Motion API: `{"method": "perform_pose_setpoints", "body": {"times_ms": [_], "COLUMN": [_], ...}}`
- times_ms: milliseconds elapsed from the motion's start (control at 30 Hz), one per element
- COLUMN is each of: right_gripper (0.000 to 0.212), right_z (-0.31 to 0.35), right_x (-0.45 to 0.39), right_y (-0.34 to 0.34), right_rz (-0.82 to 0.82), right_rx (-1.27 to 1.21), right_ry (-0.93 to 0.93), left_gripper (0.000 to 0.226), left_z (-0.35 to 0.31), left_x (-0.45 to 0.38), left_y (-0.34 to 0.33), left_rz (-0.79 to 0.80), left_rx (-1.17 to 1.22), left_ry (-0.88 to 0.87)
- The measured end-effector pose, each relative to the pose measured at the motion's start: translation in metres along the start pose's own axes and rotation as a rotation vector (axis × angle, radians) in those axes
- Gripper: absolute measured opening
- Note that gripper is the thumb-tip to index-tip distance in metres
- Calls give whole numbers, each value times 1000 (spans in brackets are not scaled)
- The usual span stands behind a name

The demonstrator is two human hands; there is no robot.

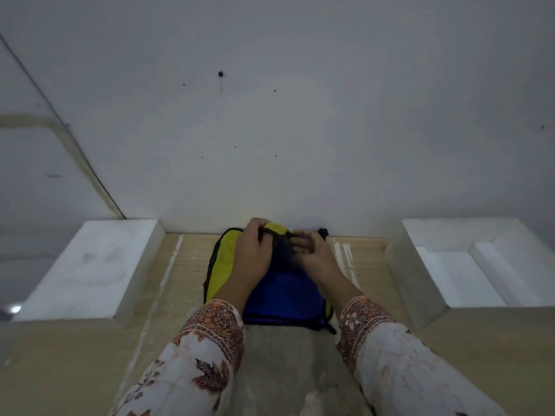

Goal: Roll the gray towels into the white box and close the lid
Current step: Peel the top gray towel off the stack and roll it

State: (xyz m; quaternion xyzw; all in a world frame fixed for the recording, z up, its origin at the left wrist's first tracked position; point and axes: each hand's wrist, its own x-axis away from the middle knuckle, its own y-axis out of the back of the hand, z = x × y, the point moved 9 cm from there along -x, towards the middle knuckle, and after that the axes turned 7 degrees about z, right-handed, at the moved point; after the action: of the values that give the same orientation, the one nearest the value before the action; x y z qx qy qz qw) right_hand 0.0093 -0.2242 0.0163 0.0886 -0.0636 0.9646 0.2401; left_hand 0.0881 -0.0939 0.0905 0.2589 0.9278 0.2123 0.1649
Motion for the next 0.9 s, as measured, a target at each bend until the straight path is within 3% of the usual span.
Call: {"method": "perform_pose_setpoints", "body": {"times_ms": [133,233,267,367,433,533,600,733,900], "right_gripper": [52,17,6,8,12,39,47,43,35], "right_z": [24,40,45,68,89,110,116,118,118], "right_x": [-3,3,6,18,28,48,55,59,63], "right_y": [-7,-11,-10,1,-1,-24,-30,-6,29], "right_rz": [-29,0,18,46,164,373,404,330,402], "right_rx": [484,655,629,325,198,179,173,190,161], "right_ry": [118,180,181,173,188,184,182,151,26], "left_gripper": [10,13,16,21,14,9,9,5,12], "left_z": [-36,-66,-73,-91,-105,-135,-150,-163,-149], "left_x": [-13,-17,-18,-21,-22,-21,-19,-18,-24], "left_y": [24,38,42,60,69,64,55,49,56], "left_rz": [-1,37,52,58,51,100,141,140,75], "left_rx": [115,223,271,366,352,325,292,237,281], "left_ry": [-45,-86,-80,-51,-78,-158,-187,-193,-122]}}
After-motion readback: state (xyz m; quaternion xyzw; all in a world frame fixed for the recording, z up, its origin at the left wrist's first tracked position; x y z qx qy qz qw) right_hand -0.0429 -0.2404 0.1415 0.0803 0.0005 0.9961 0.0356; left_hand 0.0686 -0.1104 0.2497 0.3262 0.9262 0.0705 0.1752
